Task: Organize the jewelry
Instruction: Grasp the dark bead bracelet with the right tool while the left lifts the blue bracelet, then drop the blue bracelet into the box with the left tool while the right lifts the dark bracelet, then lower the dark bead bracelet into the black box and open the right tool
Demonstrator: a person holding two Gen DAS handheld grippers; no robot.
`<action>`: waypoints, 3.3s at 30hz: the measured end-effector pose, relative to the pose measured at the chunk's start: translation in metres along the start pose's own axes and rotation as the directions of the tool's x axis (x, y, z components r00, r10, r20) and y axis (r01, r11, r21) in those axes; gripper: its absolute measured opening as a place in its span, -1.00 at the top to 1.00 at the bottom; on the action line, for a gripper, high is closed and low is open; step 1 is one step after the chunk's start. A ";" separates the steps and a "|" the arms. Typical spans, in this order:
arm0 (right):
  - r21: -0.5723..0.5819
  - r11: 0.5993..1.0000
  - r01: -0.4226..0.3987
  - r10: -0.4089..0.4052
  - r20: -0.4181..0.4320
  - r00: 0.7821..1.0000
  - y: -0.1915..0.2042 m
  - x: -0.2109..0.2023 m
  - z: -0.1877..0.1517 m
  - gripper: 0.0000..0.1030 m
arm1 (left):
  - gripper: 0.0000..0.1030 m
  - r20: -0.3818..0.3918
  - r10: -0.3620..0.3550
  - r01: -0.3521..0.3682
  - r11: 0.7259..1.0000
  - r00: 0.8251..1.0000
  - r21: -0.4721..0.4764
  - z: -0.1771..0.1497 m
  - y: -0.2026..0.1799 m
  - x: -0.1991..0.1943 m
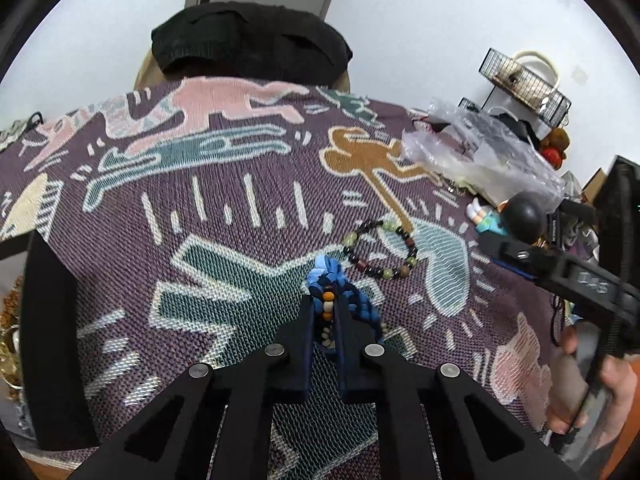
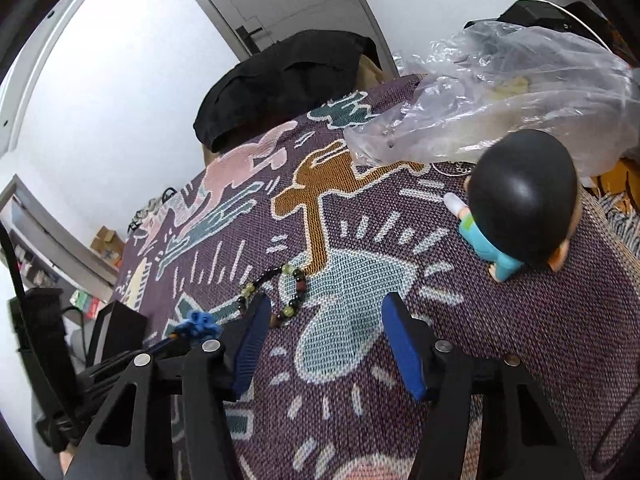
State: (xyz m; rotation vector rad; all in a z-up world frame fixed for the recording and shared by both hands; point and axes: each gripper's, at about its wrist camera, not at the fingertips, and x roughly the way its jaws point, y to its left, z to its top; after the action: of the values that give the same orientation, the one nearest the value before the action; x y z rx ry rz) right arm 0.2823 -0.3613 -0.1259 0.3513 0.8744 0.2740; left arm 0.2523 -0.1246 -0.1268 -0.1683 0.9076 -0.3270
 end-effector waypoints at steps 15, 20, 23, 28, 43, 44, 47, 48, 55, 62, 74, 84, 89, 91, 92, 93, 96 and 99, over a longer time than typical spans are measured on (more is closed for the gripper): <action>-0.130 0.986 0.108 -0.121 -0.092 0.988 0.036 0.053 0.007 0.29 | 0.82 0.115 0.050 -0.046 0.998 0.992 -0.037 0.010 0.024 -0.047; -0.167 0.976 0.138 -0.156 -0.101 0.982 0.047 0.068 0.007 0.29 | 0.82 0.118 0.069 -0.063 0.996 0.991 -0.057 0.008 0.036 -0.053; -0.220 0.960 0.175 -0.200 -0.094 0.975 0.057 0.076 0.007 0.29 | 0.82 0.126 0.076 -0.068 0.995 0.989 -0.067 0.009 0.042 -0.058; -0.261 0.936 0.237 -0.264 -0.075 0.961 0.062 0.080 0.005 0.76 | 0.82 0.143 0.089 -0.077 0.994 0.986 -0.082 0.010 0.050 -0.068; -0.327 0.934 0.142 -0.145 0.014 0.989 0.104 0.039 0.005 0.82 | 0.82 0.222 0.149 -0.129 0.987 0.964 -0.099 0.024 0.075 -0.119; -0.329 0.935 0.136 -0.136 0.025 0.990 0.108 0.034 0.007 0.82 | 0.82 0.228 0.153 -0.132 0.986 0.962 -0.103 0.024 0.077 -0.122; -0.342 0.931 0.127 -0.118 0.046 0.992 0.118 0.023 0.010 0.82 | 0.82 0.244 0.165 -0.139 0.983 0.955 -0.119 0.025 0.085 -0.132; -0.347 0.930 0.120 -0.109 0.053 0.993 0.122 0.019 0.010 0.82 | 0.82 0.248 0.169 -0.142 0.982 0.954 -0.123 0.025 0.088 -0.134; -0.359 0.933 0.015 0.008 0.062 0.998 0.146 -0.008 0.011 0.82 | 0.82 0.260 0.202 -0.164 0.973 0.944 -0.160 0.019 0.111 -0.147; -0.413 0.910 -0.028 0.062 0.069 0.996 0.182 -0.022 0.004 0.82 | 0.78 0.212 0.182 -0.138 0.969 0.960 -0.207 0.010 0.134 -0.143; -0.498 0.861 -0.102 0.129 0.022 0.991 0.242 -0.019 -0.018 0.82 | -0.30 0.246 0.185 -0.105 0.947 0.952 -0.305 -0.020 0.171 -0.169; -0.561 0.815 -0.146 0.170 -0.009 0.985 0.297 -0.016 -0.036 0.82 | -0.30 0.298 0.194 -0.087 0.938 0.935 -0.336 -0.047 0.190 -0.199; -0.581 0.794 -0.178 0.193 -0.037 0.981 0.322 -0.007 -0.046 0.82 | -0.37 0.309 0.224 -0.108 0.930 0.924 -0.351 -0.056 0.199 -0.211; -0.587 0.788 -0.188 0.194 -0.053 0.980 0.330 -0.001 -0.050 0.82 | -0.47 0.320 0.238 -0.114 0.926 0.917 -0.361 -0.059 0.203 -0.215; -0.586 0.787 -0.194 0.196 -0.062 0.979 0.333 0.002 -0.051 0.82 | -0.49 0.322 0.243 -0.117 0.924 0.915 -0.365 -0.060 0.205 -0.216; -0.585 0.786 -0.200 0.197 -0.069 0.978 0.336 0.005 -0.052 0.82 | -0.50 0.324 0.247 -0.117 0.921 0.913 -0.371 -0.062 0.207 -0.217; -0.590 0.778 -0.215 0.200 -0.092 0.976 0.346 0.014 -0.056 0.82 | -0.51 0.324 0.247 -0.113 0.918 0.913 -0.380 -0.066 0.213 -0.219; -0.598 0.774 -0.208 0.161 -0.132 0.978 0.354 0.026 -0.063 0.64 | -0.51 0.322 0.252 -0.113 0.912 0.913 -0.394 -0.069 0.218 -0.219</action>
State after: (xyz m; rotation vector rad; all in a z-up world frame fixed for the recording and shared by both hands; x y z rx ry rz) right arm 0.2170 -0.0185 -0.0368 -0.1857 0.7755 0.7384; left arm 0.1178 0.1558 -0.0669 -0.4718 0.5967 0.0612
